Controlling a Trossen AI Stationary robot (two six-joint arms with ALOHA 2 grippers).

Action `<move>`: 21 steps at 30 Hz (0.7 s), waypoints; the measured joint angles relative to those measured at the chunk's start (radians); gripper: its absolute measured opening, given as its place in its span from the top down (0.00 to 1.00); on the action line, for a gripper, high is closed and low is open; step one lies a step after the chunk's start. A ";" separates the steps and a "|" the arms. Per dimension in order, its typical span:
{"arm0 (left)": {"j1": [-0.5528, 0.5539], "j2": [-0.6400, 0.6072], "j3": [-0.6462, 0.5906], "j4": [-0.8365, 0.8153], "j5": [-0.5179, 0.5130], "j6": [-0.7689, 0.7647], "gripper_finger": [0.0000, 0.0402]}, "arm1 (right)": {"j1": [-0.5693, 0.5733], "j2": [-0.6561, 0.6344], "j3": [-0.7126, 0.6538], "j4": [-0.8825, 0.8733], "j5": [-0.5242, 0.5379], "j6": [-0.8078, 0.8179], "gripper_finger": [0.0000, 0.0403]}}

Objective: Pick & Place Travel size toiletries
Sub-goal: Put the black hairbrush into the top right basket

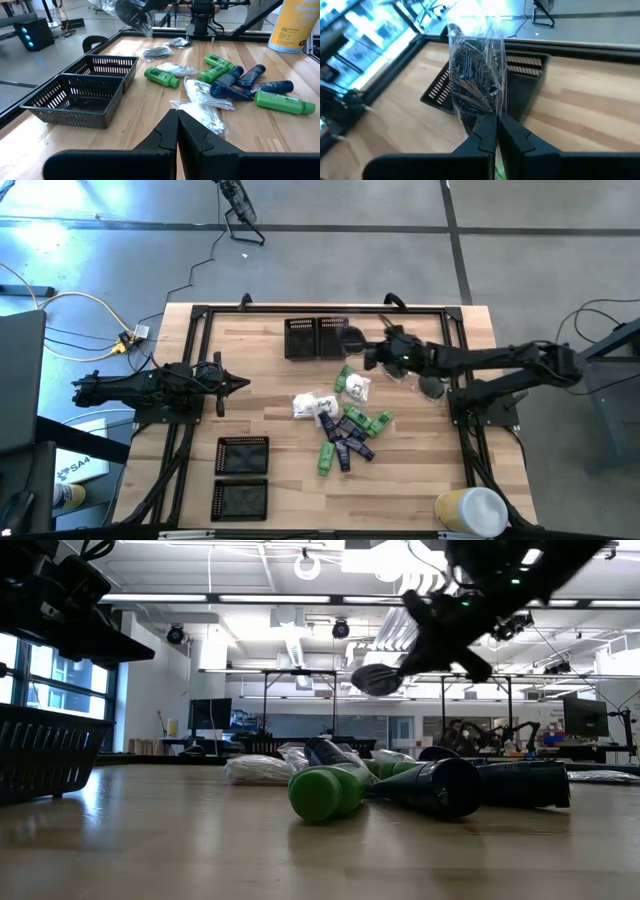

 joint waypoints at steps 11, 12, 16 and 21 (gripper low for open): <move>0.000 0.000 0.000 -0.001 0.000 0.000 1.00 | -0.056 0.281 0.288 -0.141 0.019 -0.092 0.99; 0.000 0.000 0.000 -0.001 0.000 0.000 1.00 | -0.065 0.299 0.306 -0.160 0.014 -0.092 0.99; 0.000 0.000 0.000 -0.001 0.000 0.000 1.00 | -0.097 0.364 0.344 -0.183 -0.024 -0.087 0.99; 0.000 0.000 0.000 -0.001 0.000 0.000 1.00 | -0.115 0.424 0.357 -0.186 -0.072 -0.070 0.99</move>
